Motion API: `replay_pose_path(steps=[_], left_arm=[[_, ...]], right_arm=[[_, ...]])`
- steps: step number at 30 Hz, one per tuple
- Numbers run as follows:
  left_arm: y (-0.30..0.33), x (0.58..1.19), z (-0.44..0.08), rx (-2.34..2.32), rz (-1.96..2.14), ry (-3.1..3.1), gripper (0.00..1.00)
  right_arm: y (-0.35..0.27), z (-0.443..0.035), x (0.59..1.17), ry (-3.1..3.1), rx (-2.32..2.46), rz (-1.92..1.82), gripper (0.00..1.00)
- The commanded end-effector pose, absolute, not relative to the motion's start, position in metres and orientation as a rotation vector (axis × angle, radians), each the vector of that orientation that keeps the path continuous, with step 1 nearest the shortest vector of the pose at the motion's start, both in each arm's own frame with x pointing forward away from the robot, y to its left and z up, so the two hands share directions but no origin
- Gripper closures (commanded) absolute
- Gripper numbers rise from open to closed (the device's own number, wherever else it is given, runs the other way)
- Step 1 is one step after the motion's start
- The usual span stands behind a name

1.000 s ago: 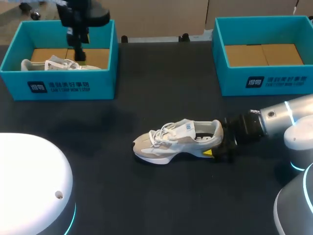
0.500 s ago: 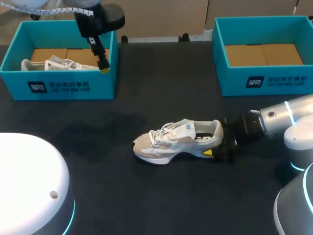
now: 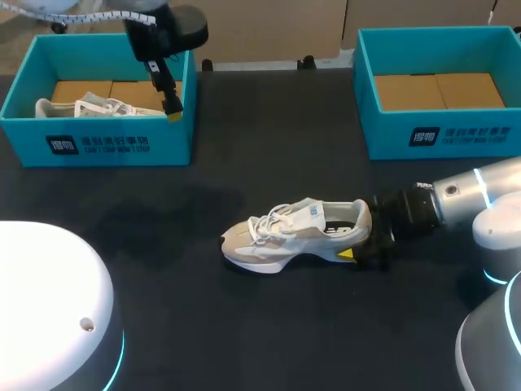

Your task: Take the shoe out of the shoebox, open the shoe tongue, remove and reinsert the insole, then place the shoe into the shoebox

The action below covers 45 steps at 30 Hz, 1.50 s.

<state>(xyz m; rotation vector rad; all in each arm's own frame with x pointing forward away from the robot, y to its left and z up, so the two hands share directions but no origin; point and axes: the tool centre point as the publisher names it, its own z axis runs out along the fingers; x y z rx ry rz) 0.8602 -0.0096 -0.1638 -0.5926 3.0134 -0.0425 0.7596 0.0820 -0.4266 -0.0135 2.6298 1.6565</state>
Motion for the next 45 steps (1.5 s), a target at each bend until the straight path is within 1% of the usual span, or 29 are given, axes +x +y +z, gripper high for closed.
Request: replay_pose_path(steps=[1, 8, 17, 24, 35, 45], left_arm=[[-0.009, 0.861, -0.164, -0.592, -0.041, 3.014, 0.0], [-0.034, 0.829, -0.168, -0.943, -0.15, 2.862, 0.0], [-0.076, 0.797, -0.183, -1.416, -0.159, 2.661, 0.0], [-0.11, 0.782, -0.196, -1.581, -0.106, 2.565, 0.0], [-0.15, 0.763, -0.2, -1.827, -0.192, 2.487, 0.0], [-0.193, 0.744, -0.224, -1.816, -0.157, 2.474, 0.0]], right_arm=[[0.084, -0.428, 0.76, 2.631, -0.011, 1.651, 1.0], [0.084, -0.428, 0.76, 2.631, -0.011, 1.651, 1.0], [0.084, -0.428, 0.76, 2.631, -0.011, 1.651, 1.0], [0.084, -0.428, 0.76, 2.631, -0.011, 1.651, 1.0], [0.084, -0.428, 0.76, 2.631, -0.011, 1.651, 1.0], [0.084, -0.428, 0.76, 2.631, -0.011, 1.651, 1.0]])
